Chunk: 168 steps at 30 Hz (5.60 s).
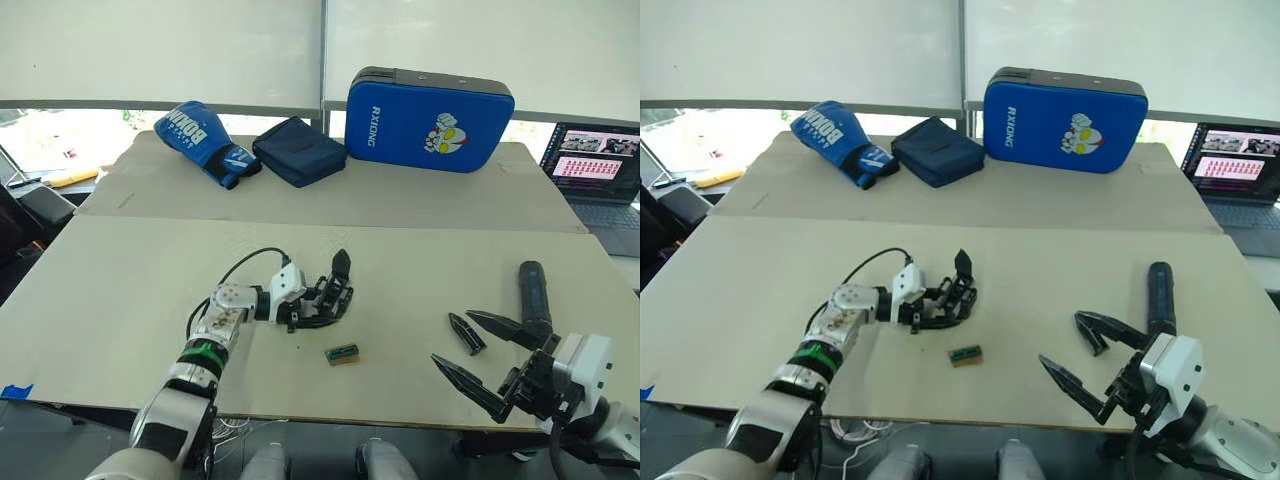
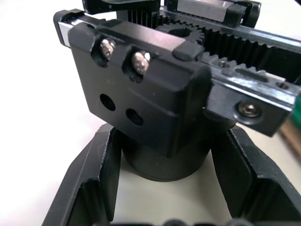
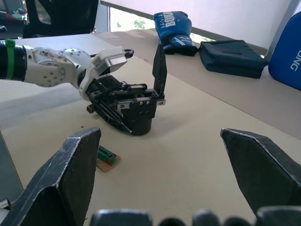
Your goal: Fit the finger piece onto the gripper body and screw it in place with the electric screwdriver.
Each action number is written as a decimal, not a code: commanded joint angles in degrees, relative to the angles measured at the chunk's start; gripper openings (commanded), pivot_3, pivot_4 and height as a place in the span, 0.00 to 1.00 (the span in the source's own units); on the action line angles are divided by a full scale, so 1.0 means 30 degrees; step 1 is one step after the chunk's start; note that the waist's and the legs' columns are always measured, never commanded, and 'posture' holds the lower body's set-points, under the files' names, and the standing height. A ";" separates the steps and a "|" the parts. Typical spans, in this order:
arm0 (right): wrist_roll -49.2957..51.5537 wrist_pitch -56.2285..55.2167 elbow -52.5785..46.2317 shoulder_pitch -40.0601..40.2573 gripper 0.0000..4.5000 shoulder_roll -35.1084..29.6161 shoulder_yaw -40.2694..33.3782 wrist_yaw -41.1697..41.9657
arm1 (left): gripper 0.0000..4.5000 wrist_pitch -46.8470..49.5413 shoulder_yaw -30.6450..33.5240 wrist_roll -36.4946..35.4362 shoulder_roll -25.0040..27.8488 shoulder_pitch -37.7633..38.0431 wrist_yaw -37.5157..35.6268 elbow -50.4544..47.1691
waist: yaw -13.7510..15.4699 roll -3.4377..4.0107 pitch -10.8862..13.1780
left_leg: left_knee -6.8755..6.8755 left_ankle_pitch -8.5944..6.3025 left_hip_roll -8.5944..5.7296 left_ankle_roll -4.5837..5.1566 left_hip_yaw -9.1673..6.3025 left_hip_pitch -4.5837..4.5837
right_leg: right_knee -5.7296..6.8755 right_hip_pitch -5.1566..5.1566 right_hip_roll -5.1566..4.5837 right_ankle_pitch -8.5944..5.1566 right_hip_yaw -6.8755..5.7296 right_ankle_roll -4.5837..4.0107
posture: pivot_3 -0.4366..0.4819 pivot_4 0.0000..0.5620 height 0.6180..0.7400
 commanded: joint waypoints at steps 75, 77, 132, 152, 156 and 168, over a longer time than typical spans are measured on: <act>0.2024 2.3589 0.9049 -1.7636 1.00 -1.1028 1.1107 -0.3638 | 1.00 0.8375 0.3129 -0.9153 0.6814 0.5790 -0.2230 -1.5489 | -0.0089 0.0022 0.0038 | -0.0005 -0.0004 0.0037 0.0029 0.0025 -0.0120 | -0.0041 -0.0111 0.0012 0.0054 -0.0021 -0.0140 | 0.48 0.27 1.00; 0.1774 2.3861 0.9184 -1.7749 1.00 -1.0609 1.1169 -0.3590 | 1.00 0.8376 0.3173 -0.9165 0.6816 0.5894 -0.2158 -1.5573 | -0.0083 0.0022 0.0038 | -0.0005 -0.0005 0.0037 0.0029 0.0025 -0.0121 | -0.0039 -0.0113 0.0013 0.0055 -0.0023 -0.0142 | 0.48 0.27 1.00; -0.8744 1.5377 -0.0032 -2.0886 0.25 0.1049 1.2454 -1.0501 | 0.38 1.7671 0.5980 -1.6604 -0.3494 -0.0802 1.5510 -1.6207 | -0.0128 0.0009 0.0043 | 0.0014 0.0004 -0.0010 0.0016 0.0017 -0.0155 | -0.0007 -0.0178 0.0007 0.0098 0.0012 -0.0137 | 0.48 0.27 1.00; -0.3257 1.5824 -0.1135 -1.9013 0.99 -0.1188 0.6046 -0.3520 | 0.00 1.8329 0.6348 -1.6807 -0.0188 -0.2314 0.9829 -1.2578 | -0.0137 0.0009 0.0044 | 0.0013 0.0004 -0.0013 0.0019 0.0017 -0.0164 | -0.0011 -0.0182 0.0012 0.0097 0.0006 -0.0137 | 0.48 0.27 1.00; 0.2728 1.9108 -0.0234 -1.8934 0.99 -0.1831 0.2492 -0.1225 | 0.00 1.8370 0.4631 -1.5301 0.3113 -0.3520 0.3939 -1.0448 | -0.0204 0.0011 0.0048 | 0.0011 0.0004 0.0000 0.0021 0.0017 -0.0162 | -0.0008 -0.0181 0.0023 0.0097 0.0003 -0.0140 | 0.48 0.27 1.00; 1.0068 2.5255 0.2504 -2.1010 0.99 0.0432 0.3455 -0.5468 | 0.00 1.9234 0.1016 -1.3042 0.4711 -0.4963 -0.3277 -0.9728 | -0.0243 0.0014 0.0051 | 0.0006 0.0005 0.0011 0.0024 0.0017 -0.0274 | 0.0035 -0.0323 0.0017 0.0098 0.0014 -0.0147 | 0.48 0.27 1.00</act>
